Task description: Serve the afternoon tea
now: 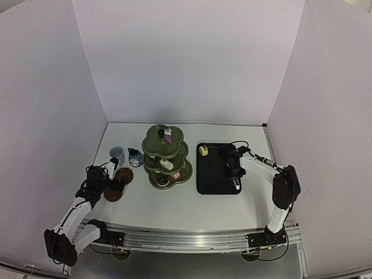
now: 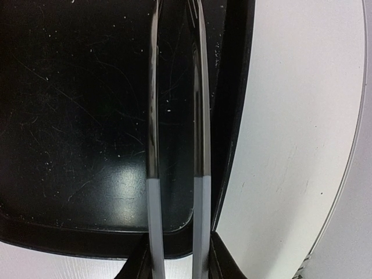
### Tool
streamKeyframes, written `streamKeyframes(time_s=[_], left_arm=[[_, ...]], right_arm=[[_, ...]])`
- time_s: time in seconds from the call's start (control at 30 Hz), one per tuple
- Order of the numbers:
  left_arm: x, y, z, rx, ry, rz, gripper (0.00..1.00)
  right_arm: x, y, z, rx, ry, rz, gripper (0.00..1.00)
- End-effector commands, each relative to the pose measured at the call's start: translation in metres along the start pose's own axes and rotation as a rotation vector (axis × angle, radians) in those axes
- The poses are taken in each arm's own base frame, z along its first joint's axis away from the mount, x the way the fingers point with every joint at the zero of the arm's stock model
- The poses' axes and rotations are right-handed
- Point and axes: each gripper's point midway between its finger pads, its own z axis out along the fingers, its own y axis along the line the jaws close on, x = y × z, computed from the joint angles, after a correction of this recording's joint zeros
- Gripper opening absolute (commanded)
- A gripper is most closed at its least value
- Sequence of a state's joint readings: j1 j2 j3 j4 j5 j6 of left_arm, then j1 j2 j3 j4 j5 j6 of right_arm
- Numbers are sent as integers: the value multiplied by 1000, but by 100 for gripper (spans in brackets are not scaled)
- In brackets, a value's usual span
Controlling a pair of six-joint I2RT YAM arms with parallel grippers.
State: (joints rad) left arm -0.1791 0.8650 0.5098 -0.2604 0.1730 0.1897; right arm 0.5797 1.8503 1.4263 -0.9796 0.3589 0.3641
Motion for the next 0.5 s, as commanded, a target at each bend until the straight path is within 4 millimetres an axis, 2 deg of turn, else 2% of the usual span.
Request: streamKeyframes(time_s=[0.0, 0.17, 0.33, 0.47], left_arm=[[-17, 6, -4, -23, -43, 21, 100], [-16, 5, -3, -19, -37, 20, 100], [-16, 5, -3, -18, -39, 21, 100], [-17, 5, -3, -16, -39, 21, 100]], right_arm=[[-11, 0, -14, -7, -54, 7, 27], [-17, 0, -14, -1, -73, 15, 29], [-22, 4, -3, 6, -62, 8, 29], [-30, 10, -3, -20, -76, 14, 29]])
